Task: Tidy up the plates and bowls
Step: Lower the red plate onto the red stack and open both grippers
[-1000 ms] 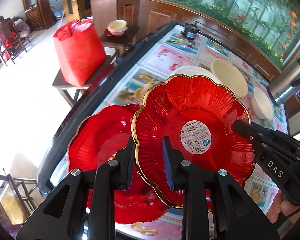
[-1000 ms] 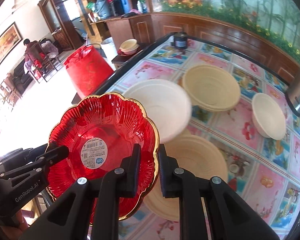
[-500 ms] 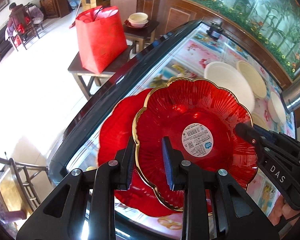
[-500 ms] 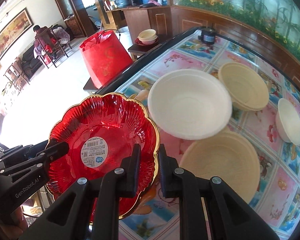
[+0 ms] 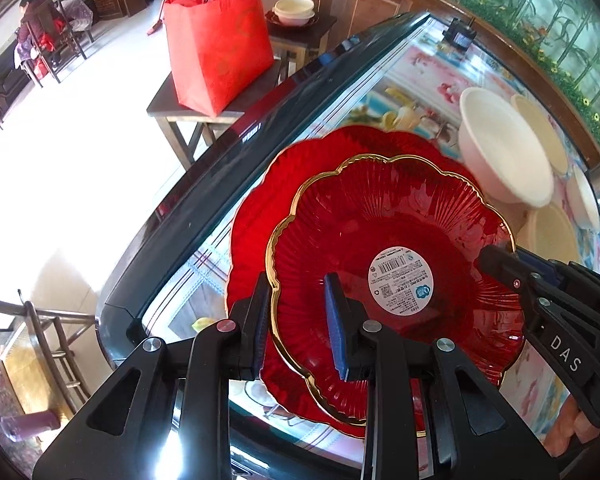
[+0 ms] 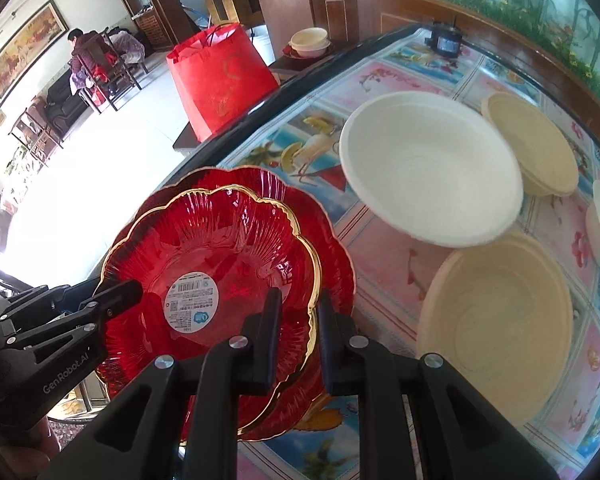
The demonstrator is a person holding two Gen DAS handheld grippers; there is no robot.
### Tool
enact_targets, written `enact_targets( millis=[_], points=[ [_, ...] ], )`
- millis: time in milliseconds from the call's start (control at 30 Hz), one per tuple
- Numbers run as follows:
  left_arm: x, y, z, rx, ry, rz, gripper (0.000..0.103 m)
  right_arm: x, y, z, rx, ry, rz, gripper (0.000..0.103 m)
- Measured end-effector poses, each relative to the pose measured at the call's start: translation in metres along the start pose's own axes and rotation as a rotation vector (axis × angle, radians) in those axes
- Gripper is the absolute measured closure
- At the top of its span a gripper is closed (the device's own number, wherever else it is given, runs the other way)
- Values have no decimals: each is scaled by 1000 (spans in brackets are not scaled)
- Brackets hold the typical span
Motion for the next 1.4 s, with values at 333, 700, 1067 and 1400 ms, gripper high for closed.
enact_targets(
  millis=[333,700,1067,1400],
  points=[
    [-2,4,-16,27,-14,-35,77,0,12,-17,42,23,6,86],
    [-5,2,-19,24,-40,-71,77,0,15,-18,37,38,14,84],
    [-6,4,-19,44,-47,-79,77,0,17,-15,48,51,25,84],
    [-10,8,-17,60,-94,-123,77,0,12,-11,20,93,74,83]
  ],
)
Point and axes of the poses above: each gripper's, at about its wrist camera, not at the fingertips, and z roughly against the way its jaws point, x to its left, y to its underside, the point moved 10 cm from there along -z, roughly the way its jaws point, and after that the axes turned 14 degrees about -z, right-handed, at the moved point
